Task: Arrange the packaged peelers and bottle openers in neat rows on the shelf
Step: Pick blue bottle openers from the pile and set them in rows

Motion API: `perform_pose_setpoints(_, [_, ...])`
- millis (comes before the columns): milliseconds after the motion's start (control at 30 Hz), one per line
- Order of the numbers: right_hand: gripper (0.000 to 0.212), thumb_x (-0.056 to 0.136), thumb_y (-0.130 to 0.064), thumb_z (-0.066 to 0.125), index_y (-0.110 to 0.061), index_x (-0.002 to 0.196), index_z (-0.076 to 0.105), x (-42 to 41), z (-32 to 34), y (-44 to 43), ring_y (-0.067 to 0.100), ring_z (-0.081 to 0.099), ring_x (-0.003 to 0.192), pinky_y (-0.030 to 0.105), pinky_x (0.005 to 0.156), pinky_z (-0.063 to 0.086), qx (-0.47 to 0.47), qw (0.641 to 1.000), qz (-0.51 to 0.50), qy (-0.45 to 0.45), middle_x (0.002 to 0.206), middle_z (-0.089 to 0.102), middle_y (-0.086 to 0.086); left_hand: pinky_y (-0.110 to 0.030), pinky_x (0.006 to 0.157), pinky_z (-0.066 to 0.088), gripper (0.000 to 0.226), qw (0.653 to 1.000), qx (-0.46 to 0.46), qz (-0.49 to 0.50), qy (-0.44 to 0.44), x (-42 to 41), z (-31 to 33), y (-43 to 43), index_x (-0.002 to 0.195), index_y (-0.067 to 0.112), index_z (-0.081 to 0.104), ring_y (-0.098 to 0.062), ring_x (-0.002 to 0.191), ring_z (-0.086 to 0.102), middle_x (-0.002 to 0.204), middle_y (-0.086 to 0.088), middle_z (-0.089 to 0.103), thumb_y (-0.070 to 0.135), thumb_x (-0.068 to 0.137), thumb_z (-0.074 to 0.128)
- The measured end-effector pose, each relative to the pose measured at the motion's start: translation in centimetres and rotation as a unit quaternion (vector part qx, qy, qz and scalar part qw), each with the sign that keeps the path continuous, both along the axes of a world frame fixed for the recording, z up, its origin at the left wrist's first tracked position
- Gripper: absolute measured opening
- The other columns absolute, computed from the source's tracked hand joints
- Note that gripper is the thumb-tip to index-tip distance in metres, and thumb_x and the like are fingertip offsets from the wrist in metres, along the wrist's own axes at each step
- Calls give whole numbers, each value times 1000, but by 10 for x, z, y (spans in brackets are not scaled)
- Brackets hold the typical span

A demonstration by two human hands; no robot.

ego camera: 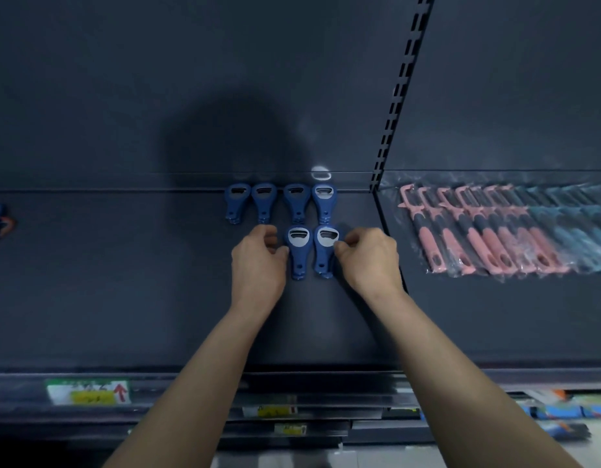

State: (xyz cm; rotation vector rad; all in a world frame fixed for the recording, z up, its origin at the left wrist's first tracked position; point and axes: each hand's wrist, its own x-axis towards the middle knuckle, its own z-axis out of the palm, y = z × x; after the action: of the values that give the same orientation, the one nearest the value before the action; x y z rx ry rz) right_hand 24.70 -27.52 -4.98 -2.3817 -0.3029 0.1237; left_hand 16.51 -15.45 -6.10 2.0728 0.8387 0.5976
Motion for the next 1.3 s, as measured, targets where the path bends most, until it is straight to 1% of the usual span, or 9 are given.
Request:
perform_pose_setpoints(100, [15, 89, -18, 58, -8, 96, 67, 5, 3, 1, 24, 60, 80, 27, 69, 47, 40, 999, 15, -28, 88, 67, 8, -21, 80, 42, 28, 999, 44, 29, -5, -7, 0, 16, 114, 9, 60, -12, 93, 54, 110, -6, 58, 10, 87, 62])
perform_pose_setpoints(333, [14, 92, -14, 55, -12, 101, 65, 1, 11, 32, 17, 61, 75, 18, 60, 47, 54, 993, 99, -40, 91, 65, 4, -29, 93, 42, 38, 995, 88, 36, 41, -10, 1, 63, 122, 9, 53, -23, 111, 47, 124, -10, 44, 11, 86, 64])
perform_pose_setpoints(433, [15, 91, -12, 55, -10, 103, 65, -6, 13, 47, 24, 61, 89, 32, 78, 52, 27, 992, 116, -51, 99, 65, 8, -31, 91, 45, 44, 996, 76, -7, 52, -8, -4, 80, 126, 10, 51, -23, 109, 50, 127, -10, 45, 11, 85, 66])
perform_pose_setpoints(533, [18, 90, -11, 54, -7, 106, 64, -14, 16, 65, 30, 60, 95, 41, 84, 50, -8, 989, 131, -64, 102, 65, 13, -27, 89, 43, 43, 995, 79, -53, 37, -4, -8, 94, 125, 11, 53, -22, 106, 53, 124, -10, 48, 10, 85, 66])
perform_pose_setpoints(700, [11, 90, -9, 50, -1, 94, 56, -26, 16, 103, 37, 57, 87, 42, 72, 50, -66, 990, 110, -64, 92, 63, 18, -24, 84, 43, 41, 989, 94, -116, 4, 2, -12, 117, 121, 12, 58, -14, 88, 52, 115, -6, 51, 7, 82, 67])
perform_pose_setpoints(800, [9, 90, -9, 51, -5, 83, 46, -29, 13, 120, 39, 56, 85, 34, 60, 39, -104, 990, 76, -56, 89, 60, 20, -16, 82, 39, 39, 979, 118, -167, -15, 5, -15, 129, 119, 11, 62, -8, 83, 49, 110, -1, 51, 3, 82, 67])
perform_pose_setpoints(967, [10, 91, -10, 54, -3, 97, 52, -29, 8, 138, 35, 58, 93, 31, 63, 34, -141, 988, 28, -62, 100, 62, 18, -27, 89, 47, 30, 964, 127, -230, -50, 10, -18, 142, 110, 2, 67, -17, 88, 57, 102, -4, 55, -5, 81, 65])
perform_pose_setpoints(1167, [16, 86, 6, 51, -2, 100, 52, -30, 0, 148, 30, 58, 92, 27, 63, 33, -159, 983, -5, -87, 101, 60, 16, -24, 86, 46, 27, 956, 150, -245, -63, 11, -20, 147, 110, 2, 67, -17, 87, 58, 104, -7, 59, -1, 82, 65])
perform_pose_setpoints(1300, [18, 86, 7, 51, -2, 102, 52, -29, -2, 150, 29, 59, 92, 25, 64, 33, -165, 981, -1, -99, 101, 61, 16, -30, 88, 48, 27, 956, 158, -238, -62, 11, -19, 144, 110, 1, 67, -22, 88, 61, 107, -9, 59, -2, 83, 65])
